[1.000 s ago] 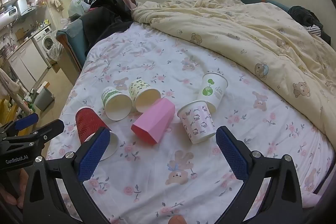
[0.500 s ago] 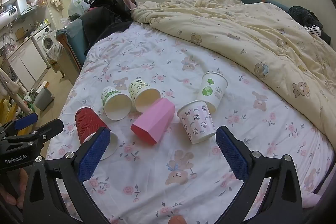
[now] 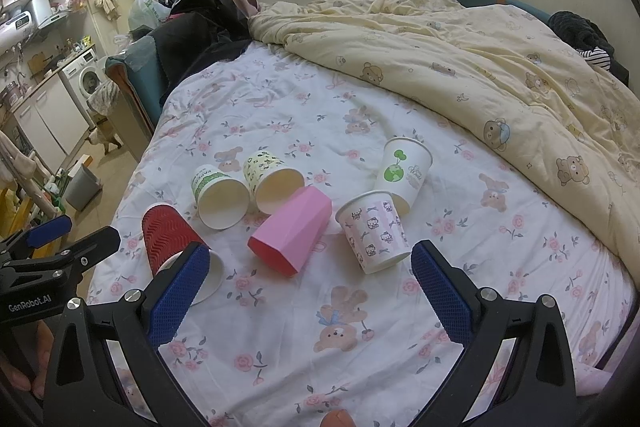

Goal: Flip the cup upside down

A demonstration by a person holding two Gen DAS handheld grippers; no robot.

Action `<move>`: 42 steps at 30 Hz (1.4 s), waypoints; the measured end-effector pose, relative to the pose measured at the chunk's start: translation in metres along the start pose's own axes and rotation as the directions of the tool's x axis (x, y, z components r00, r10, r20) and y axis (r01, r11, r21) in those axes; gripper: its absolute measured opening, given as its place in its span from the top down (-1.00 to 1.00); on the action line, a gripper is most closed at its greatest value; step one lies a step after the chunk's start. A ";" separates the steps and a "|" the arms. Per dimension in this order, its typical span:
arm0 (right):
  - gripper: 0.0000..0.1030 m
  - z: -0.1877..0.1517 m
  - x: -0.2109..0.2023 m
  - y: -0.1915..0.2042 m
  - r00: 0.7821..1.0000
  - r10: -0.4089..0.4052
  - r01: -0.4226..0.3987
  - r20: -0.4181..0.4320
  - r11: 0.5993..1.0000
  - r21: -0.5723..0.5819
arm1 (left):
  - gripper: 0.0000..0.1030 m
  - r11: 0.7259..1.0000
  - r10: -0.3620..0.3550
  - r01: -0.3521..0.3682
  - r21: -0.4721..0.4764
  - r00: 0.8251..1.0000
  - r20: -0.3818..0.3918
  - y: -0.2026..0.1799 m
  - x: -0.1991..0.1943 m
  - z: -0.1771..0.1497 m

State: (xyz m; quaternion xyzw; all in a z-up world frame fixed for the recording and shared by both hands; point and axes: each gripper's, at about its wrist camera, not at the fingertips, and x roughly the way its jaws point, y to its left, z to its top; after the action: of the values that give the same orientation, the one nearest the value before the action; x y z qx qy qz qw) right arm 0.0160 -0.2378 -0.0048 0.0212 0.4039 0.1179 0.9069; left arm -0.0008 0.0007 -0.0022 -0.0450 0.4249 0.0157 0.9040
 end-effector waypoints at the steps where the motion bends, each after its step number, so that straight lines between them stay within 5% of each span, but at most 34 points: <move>1: -1.00 0.000 0.000 0.000 1.000 0.001 -0.001 0.000 1.000 0.000 | -1.00 1.000 0.000 0.000 0.000 1.000 0.000 0.000 0.000 0.000; 42: -1.00 -0.002 0.004 0.001 1.000 -0.003 0.003 -0.019 1.000 0.003 | -1.00 1.000 -0.011 0.011 -0.017 1.000 -0.018 -0.001 0.004 -0.005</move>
State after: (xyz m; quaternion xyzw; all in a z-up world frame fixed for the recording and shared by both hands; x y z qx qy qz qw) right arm 0.0170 -0.2363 -0.0095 0.0208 0.4125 0.1163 0.9033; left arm -0.0021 -0.0008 -0.0080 -0.0550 0.4327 0.0139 0.8998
